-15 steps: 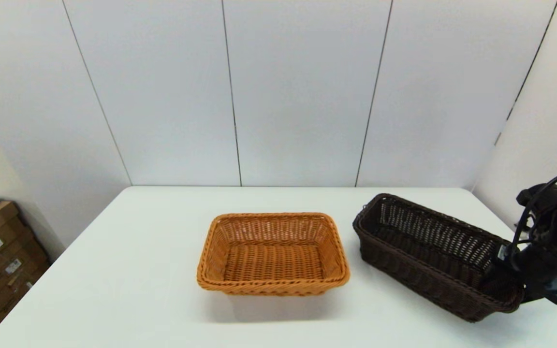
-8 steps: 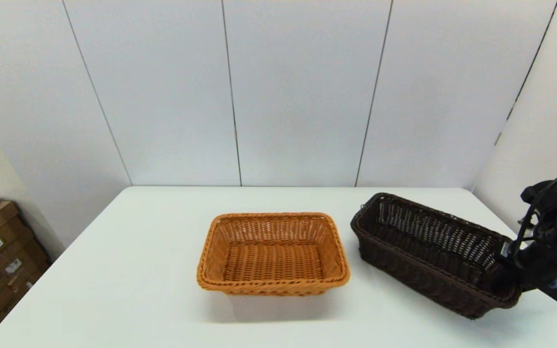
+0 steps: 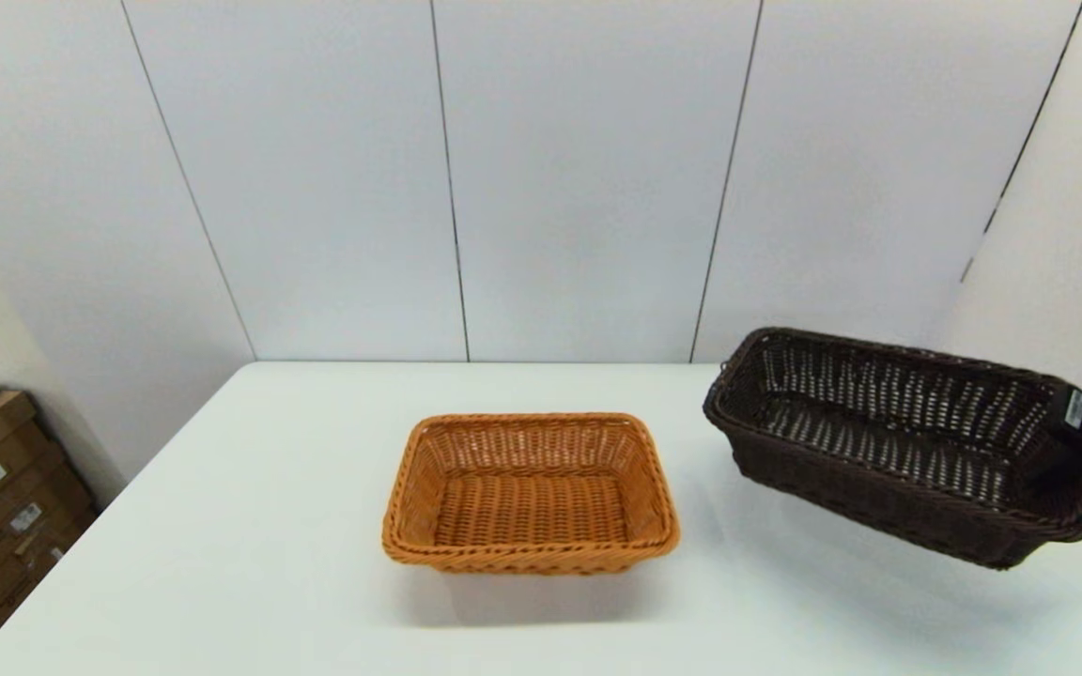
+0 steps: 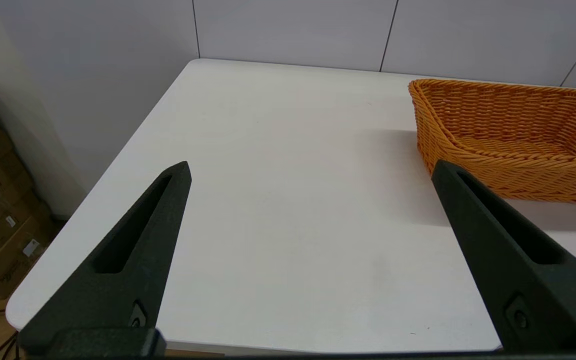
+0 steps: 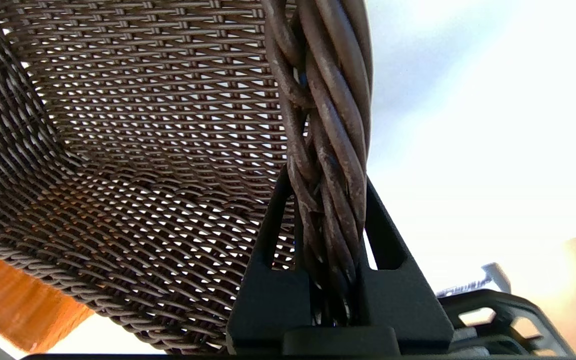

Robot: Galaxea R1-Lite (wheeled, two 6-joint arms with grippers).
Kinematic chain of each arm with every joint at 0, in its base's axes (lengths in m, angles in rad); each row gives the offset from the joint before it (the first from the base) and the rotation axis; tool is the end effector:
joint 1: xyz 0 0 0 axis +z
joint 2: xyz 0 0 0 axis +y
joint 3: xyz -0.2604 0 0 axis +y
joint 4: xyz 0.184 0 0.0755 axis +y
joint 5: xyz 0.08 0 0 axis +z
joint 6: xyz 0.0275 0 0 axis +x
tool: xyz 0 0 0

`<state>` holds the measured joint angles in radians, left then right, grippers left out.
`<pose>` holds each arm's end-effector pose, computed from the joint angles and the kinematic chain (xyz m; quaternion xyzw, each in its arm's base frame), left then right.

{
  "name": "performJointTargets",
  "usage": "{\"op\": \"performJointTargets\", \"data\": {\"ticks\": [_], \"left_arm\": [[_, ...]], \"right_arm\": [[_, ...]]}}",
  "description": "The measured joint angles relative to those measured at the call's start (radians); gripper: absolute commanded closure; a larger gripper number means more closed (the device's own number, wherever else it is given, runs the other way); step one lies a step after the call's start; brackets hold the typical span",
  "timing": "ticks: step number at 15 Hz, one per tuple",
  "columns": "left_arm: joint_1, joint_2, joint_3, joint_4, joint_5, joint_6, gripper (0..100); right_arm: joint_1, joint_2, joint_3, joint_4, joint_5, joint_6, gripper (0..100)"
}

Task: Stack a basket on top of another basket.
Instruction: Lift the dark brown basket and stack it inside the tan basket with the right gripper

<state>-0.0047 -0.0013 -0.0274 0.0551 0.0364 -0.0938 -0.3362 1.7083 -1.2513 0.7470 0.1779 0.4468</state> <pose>0.0288 0.0009 0.0776 -0.0466 0.0124 0.0164 0.9987 0.2589 -0.0853 0.1446 0.3224 0.5196 -0.1849 0.7693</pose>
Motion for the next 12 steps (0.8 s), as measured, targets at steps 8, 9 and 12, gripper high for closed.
{"op": "performJointTargets", "data": {"ticks": [8,9,12], "left_arm": [[0.0,0.0,0.0,0.0,0.0,0.0,0],[0.0,0.0,0.0,0.0,0.0,0.0,0],[0.0,0.0,0.0,0.0,0.0,0.0,0]], "right_arm": [[0.042,-0.282,-0.061,0.078,0.169,-0.045,100],[0.069,-0.298,-0.062,0.086,0.17,-0.043,100],[0.177,-0.329,-0.063,0.1,0.175,-0.031,100]]}}
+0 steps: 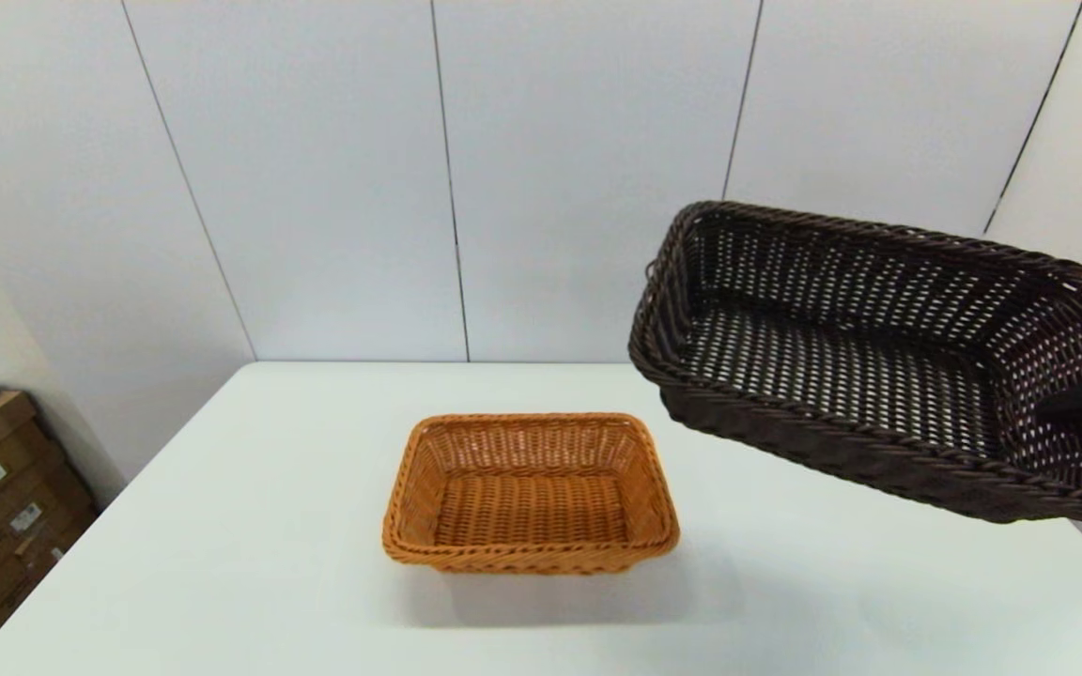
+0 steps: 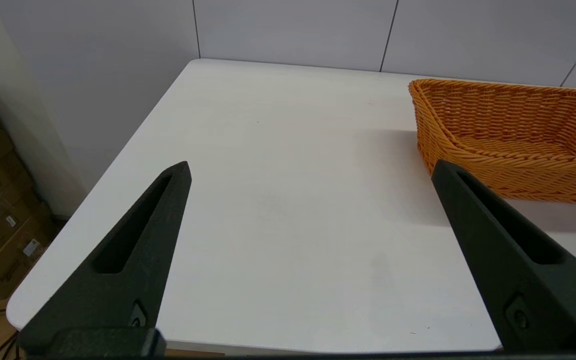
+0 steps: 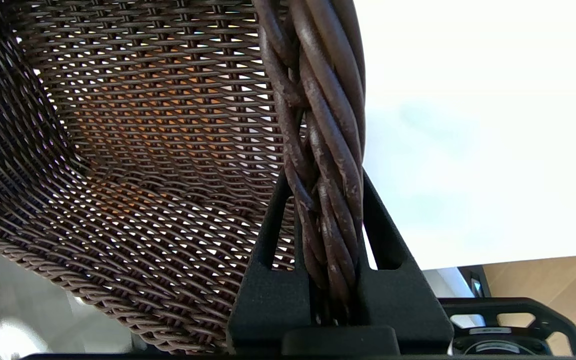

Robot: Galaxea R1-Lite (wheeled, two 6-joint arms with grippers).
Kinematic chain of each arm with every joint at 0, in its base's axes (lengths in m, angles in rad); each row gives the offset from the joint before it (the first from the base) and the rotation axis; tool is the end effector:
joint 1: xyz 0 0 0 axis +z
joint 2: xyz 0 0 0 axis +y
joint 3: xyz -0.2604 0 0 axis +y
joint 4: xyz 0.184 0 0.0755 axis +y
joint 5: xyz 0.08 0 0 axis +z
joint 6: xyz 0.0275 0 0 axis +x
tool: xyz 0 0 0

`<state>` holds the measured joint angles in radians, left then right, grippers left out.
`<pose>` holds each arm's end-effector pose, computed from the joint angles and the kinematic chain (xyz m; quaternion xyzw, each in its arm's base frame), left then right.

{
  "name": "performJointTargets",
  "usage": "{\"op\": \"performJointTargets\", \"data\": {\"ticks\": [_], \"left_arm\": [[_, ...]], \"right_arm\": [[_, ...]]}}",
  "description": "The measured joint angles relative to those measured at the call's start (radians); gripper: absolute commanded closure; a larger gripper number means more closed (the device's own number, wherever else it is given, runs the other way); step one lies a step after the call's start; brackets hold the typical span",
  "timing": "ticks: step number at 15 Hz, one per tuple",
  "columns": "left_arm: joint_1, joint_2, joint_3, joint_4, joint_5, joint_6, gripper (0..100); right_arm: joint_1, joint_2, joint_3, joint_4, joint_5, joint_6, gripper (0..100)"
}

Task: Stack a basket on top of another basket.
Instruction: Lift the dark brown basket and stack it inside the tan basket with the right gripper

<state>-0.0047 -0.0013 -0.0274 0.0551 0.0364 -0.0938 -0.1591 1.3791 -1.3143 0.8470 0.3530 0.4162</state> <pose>0.0288 0.0009 0.0776 -0.0466 0.0124 0.0164 0.9987 0.2026 -0.0229 0.2354 0.2937 0.4347 -0.0030 0.8513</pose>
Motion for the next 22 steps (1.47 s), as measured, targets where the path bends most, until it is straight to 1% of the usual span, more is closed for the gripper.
{"op": "performJointTargets", "data": {"ticks": [3,5,7,8,9,10,12,13,14,15,16,19,22], "left_arm": [[0.0,0.0,0.0,0.0,0.0,0.0,0],[0.0,0.0,0.0,0.0,0.0,0.0,0],[0.0,0.0,0.0,0.0,0.0,-0.001,0],[0.0,0.0,0.0,0.0,0.0,0.0,0],[0.0,0.0,0.0,0.0,0.0,0.0,0],[0.0,0.0,0.0,0.0,0.0,0.0,0],[0.0,0.0,0.0,0.0,0.0,0.0,0],[0.0,0.0,0.0,0.0,0.0,0.0,0],[0.0,0.0,0.0,0.0,0.0,0.0,0],[0.0,0.0,0.0,0.0,0.0,0.0,0],[0.0,0.0,0.0,0.0,0.0,0.0,0],[0.0,0.0,0.0,0.0,0.0,0.0,0],[0.0,0.0,0.0,0.0,0.0,0.0,0]], "right_arm": [[0.137,-0.014,-0.003,-0.003,-0.002,0.028,100],[0.22,-0.009,-0.025,-0.01,-0.007,0.059,100],[0.284,0.019,-0.062,-0.014,-0.022,0.078,100],[0.317,0.037,-0.082,-0.021,-0.039,0.09,100],[0.351,0.054,-0.098,-0.042,-0.065,0.105,100],[0.386,0.071,-0.108,-0.081,-0.097,0.126,100],[0.472,0.113,-0.119,-0.174,-0.203,0.174,100],[0.511,0.139,-0.125,-0.204,-0.258,0.189,100],[0.544,0.168,-0.134,-0.215,-0.301,0.203,100],[0.571,0.195,-0.143,-0.219,-0.322,0.218,100],[0.598,0.22,-0.148,-0.22,-0.331,0.232,100],[0.676,0.288,-0.162,-0.221,-0.368,0.248,100],[0.741,0.341,-0.213,-0.22,-0.374,0.25,100]]}}
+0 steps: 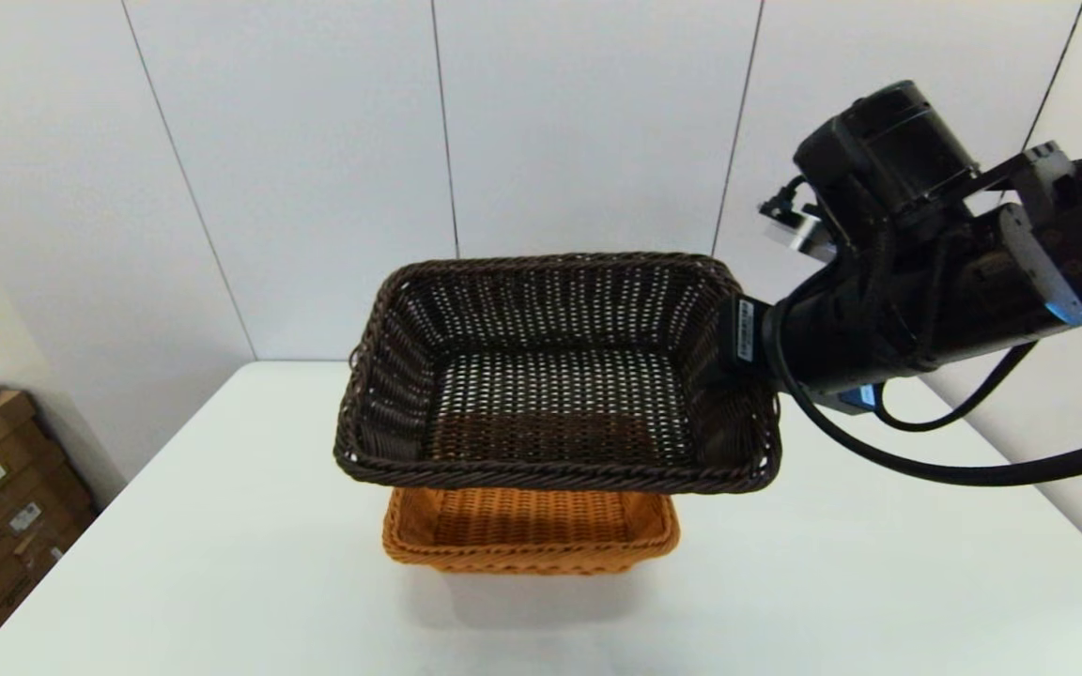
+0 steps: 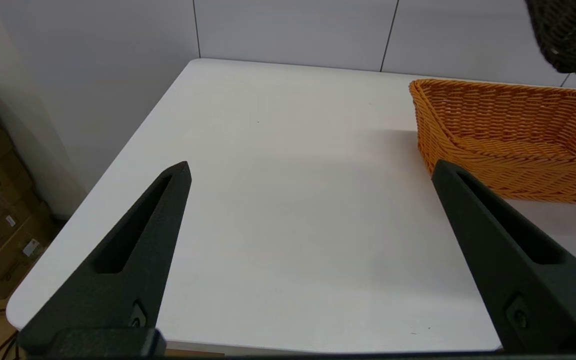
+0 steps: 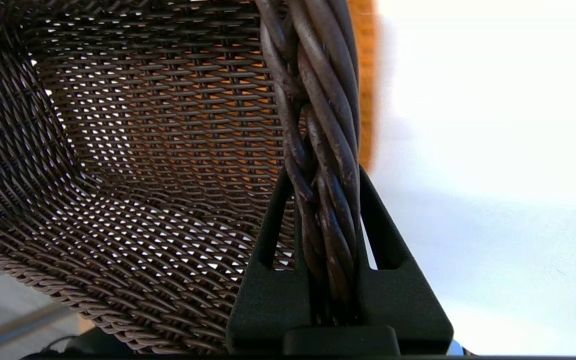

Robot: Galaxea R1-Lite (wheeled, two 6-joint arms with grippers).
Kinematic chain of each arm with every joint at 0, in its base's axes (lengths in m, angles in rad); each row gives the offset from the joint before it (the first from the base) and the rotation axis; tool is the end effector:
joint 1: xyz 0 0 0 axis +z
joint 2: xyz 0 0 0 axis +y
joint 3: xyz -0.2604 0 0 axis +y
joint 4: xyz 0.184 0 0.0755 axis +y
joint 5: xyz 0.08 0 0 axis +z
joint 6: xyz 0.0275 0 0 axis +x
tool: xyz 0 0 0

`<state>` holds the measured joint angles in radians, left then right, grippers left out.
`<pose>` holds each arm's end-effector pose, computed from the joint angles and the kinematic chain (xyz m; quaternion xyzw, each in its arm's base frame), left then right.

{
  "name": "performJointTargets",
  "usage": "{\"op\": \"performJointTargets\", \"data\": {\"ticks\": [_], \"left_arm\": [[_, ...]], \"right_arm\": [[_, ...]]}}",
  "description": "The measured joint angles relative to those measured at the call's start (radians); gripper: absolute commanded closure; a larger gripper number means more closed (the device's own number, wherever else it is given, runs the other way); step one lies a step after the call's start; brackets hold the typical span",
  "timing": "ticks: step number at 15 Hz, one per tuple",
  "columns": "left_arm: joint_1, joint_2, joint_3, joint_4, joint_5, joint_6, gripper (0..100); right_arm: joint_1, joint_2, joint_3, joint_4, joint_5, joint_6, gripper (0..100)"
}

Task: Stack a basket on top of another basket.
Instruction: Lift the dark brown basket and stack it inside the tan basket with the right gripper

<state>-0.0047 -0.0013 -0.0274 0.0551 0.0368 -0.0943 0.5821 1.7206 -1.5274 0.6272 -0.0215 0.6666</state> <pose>0.0288 0.0009 0.0776 -0.0468 0.0124 0.0167 0.9987 0.2570 0.1684 0.2176 0.1763 0.4428 0.1152 0.8715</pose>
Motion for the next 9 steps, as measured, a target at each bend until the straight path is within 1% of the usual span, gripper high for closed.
{"op": "performJointTargets", "data": {"ticks": [2,4,6,9], "left_arm": [[0.0,0.0,0.0,0.0,0.0,0.0,0],[0.0,0.0,0.0,0.0,0.0,0.0,0],[0.0,0.0,0.0,0.0,0.0,0.0,0],[0.0,0.0,0.0,0.0,0.0,0.0,0]], "right_arm": [[0.034,0.04,-0.046,0.005,-0.001,0.0,100],[0.049,0.086,-0.076,0.006,-0.016,0.002,100],[0.053,0.138,-0.094,0.004,-0.027,0.009,100],[0.049,0.216,-0.117,-0.003,-0.027,0.018,100]]}}
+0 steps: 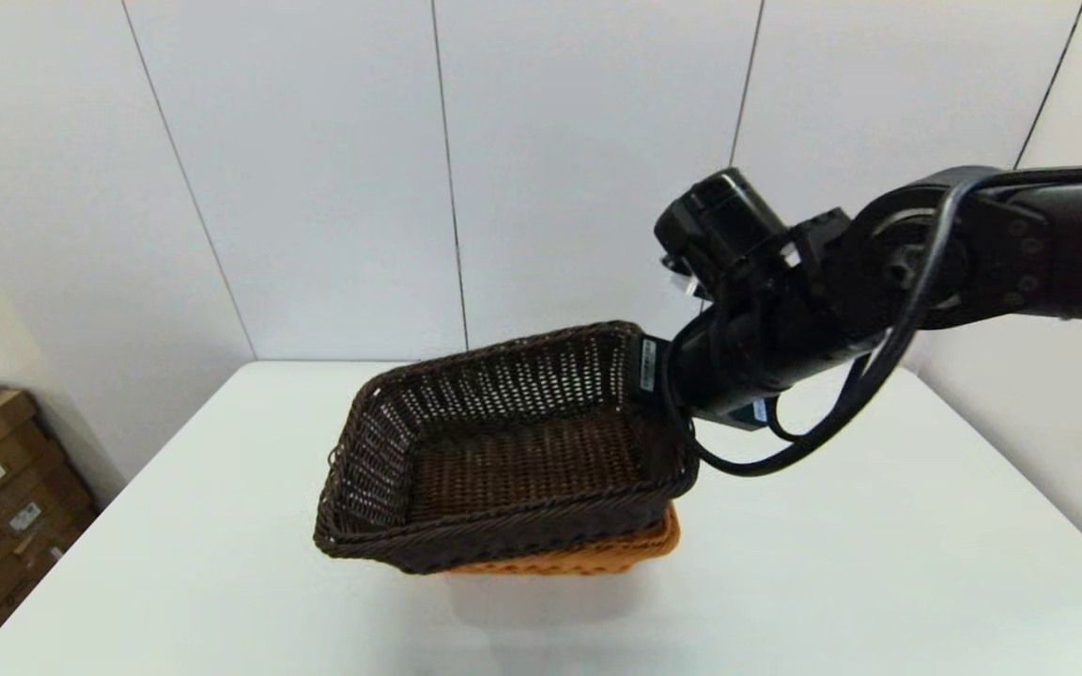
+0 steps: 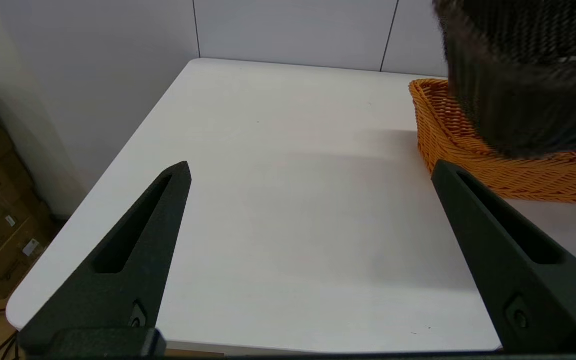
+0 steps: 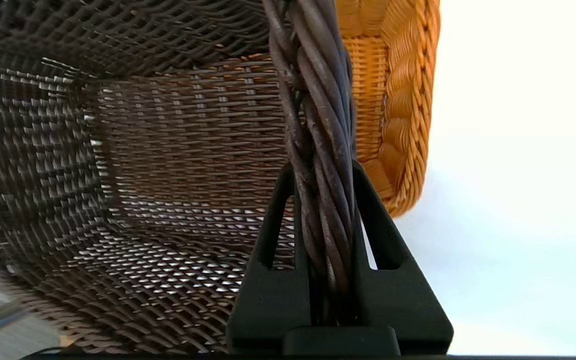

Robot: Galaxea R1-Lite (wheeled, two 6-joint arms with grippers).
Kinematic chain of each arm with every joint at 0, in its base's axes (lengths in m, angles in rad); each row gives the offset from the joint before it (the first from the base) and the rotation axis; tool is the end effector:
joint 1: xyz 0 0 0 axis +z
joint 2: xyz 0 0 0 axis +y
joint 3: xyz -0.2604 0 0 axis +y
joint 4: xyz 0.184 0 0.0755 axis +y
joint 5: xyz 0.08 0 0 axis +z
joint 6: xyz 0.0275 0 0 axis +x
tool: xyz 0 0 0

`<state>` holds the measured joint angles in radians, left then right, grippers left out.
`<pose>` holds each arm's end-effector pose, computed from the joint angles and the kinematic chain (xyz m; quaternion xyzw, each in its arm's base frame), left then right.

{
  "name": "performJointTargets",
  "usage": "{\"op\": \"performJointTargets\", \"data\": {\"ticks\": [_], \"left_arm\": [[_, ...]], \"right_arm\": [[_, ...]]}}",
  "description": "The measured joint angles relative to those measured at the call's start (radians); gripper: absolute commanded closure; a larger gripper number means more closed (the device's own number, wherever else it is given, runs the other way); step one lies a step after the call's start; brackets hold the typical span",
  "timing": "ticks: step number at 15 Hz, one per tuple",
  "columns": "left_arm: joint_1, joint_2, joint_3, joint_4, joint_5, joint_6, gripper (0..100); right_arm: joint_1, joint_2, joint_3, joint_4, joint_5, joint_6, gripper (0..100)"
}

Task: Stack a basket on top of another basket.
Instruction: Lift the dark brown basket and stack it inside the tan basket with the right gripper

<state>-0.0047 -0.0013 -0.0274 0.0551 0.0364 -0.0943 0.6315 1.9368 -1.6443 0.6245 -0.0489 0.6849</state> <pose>0.0288 0.0009 0.0776 -0.0469 0.0124 0.0165 0.9987 0.2885 0.2094 0.1771 0.1493 0.4795 0.1025 0.8587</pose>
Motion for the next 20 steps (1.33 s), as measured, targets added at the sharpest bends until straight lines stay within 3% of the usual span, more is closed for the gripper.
{"op": "performJointTargets", "data": {"ticks": [8,20], "left_arm": [[0.0,0.0,0.0,0.0,0.0,0.0,0],[0.0,0.0,0.0,0.0,0.0,0.0,0]], "right_arm": [[-0.036,0.117,-0.15,0.011,0.009,0.086,100],[-0.071,0.152,-0.13,0.017,0.01,0.098,100]]}}
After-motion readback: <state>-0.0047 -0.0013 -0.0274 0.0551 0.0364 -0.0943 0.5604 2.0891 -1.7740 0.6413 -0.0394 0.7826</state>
